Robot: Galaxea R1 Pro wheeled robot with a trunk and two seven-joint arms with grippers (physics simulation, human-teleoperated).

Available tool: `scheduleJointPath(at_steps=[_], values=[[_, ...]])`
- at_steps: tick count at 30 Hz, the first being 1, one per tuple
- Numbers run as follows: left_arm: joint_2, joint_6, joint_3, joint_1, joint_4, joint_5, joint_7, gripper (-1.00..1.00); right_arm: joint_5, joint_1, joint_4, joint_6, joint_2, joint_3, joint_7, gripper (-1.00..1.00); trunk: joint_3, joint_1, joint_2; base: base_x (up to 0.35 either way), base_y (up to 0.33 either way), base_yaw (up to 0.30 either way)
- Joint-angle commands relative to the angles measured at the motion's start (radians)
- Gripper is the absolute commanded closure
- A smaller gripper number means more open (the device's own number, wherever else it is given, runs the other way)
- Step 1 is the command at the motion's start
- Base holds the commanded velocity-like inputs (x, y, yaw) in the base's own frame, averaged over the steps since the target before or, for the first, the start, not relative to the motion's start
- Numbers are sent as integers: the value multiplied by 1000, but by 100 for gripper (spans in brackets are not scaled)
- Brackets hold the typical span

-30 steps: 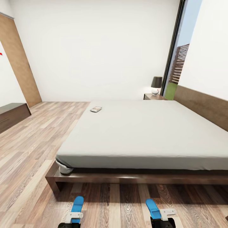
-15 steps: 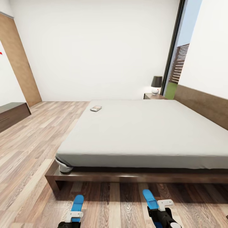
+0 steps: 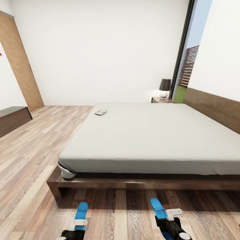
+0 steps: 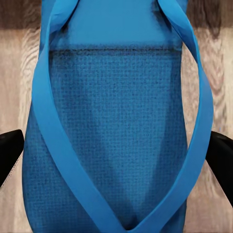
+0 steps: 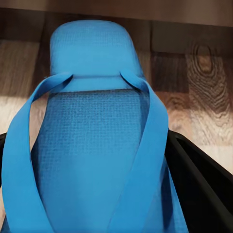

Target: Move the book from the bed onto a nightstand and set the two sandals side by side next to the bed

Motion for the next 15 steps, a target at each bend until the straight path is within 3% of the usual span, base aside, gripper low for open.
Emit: scheduleJointPath(at_steps=[1, 7, 15], values=[[0, -1, -9, -7, -1, 8, 11, 100, 6, 0, -2, 4, 0, -2, 2, 100, -4, 4, -8, 0, 0, 0], [1, -7, -9, -19, -2, 7, 31, 100, 6, 0, -16, 1, -2, -5, 4, 100, -23, 27, -50, 0, 0, 0], [1, -11, -10, -29, -2, 7, 36, 100, 5, 1, -33, 1, -28, -8, 82, 100, -48, 57, -106, 0, 0, 0]])
